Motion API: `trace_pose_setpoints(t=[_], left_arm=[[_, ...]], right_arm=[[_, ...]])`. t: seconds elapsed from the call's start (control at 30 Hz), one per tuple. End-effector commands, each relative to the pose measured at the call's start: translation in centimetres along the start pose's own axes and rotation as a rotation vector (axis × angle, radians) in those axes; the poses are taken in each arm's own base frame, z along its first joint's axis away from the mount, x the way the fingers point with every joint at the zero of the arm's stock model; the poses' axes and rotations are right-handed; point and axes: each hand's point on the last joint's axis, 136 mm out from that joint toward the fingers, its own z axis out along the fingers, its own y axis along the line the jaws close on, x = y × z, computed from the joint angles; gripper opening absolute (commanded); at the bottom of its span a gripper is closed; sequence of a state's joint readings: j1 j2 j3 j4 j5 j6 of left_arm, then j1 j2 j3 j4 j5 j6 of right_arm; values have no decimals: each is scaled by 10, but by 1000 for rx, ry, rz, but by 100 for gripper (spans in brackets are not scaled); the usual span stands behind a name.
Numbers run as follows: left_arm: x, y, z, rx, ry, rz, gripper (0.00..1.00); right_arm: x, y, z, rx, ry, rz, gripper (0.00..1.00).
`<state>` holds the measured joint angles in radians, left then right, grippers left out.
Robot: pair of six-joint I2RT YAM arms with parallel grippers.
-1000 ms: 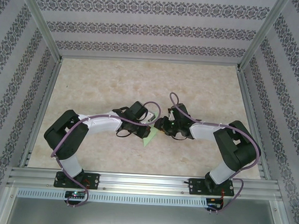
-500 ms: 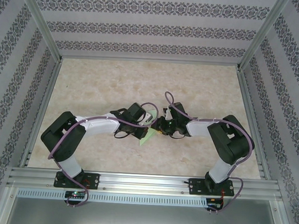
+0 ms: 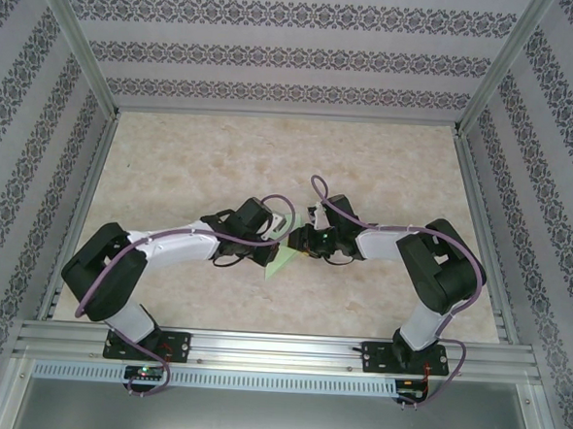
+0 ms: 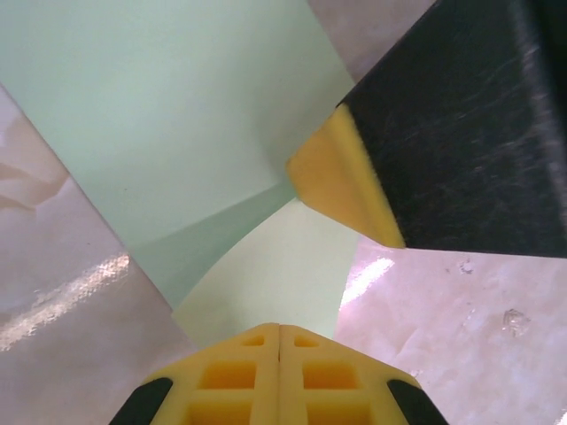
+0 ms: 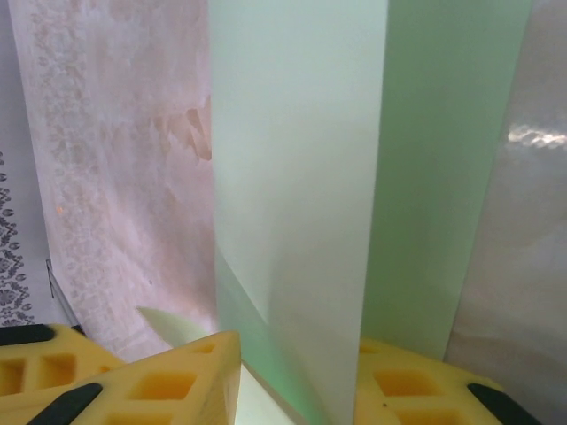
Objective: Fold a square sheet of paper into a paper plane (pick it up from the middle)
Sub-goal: Third fold the triangle at the center of the table, then fourth fold the wing at the center of the table.
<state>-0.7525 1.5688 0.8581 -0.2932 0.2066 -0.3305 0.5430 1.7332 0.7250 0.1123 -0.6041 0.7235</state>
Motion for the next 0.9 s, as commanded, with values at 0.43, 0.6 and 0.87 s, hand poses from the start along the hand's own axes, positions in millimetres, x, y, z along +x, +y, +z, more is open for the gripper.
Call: trace_pose_setpoints(t=[0.43,0.6,0.87], left_arm=[[-5,8,-6,-32,-63,-73,9],[-10,25,5,-126,-54,-121,6],[-5,31,20,-152,-10,-120,5]], right_arm=[[5,9,5,-52,45,-90,36],[4,9,4,-51,39,-94,38],[0,7,6,-31,33,-88,37]])
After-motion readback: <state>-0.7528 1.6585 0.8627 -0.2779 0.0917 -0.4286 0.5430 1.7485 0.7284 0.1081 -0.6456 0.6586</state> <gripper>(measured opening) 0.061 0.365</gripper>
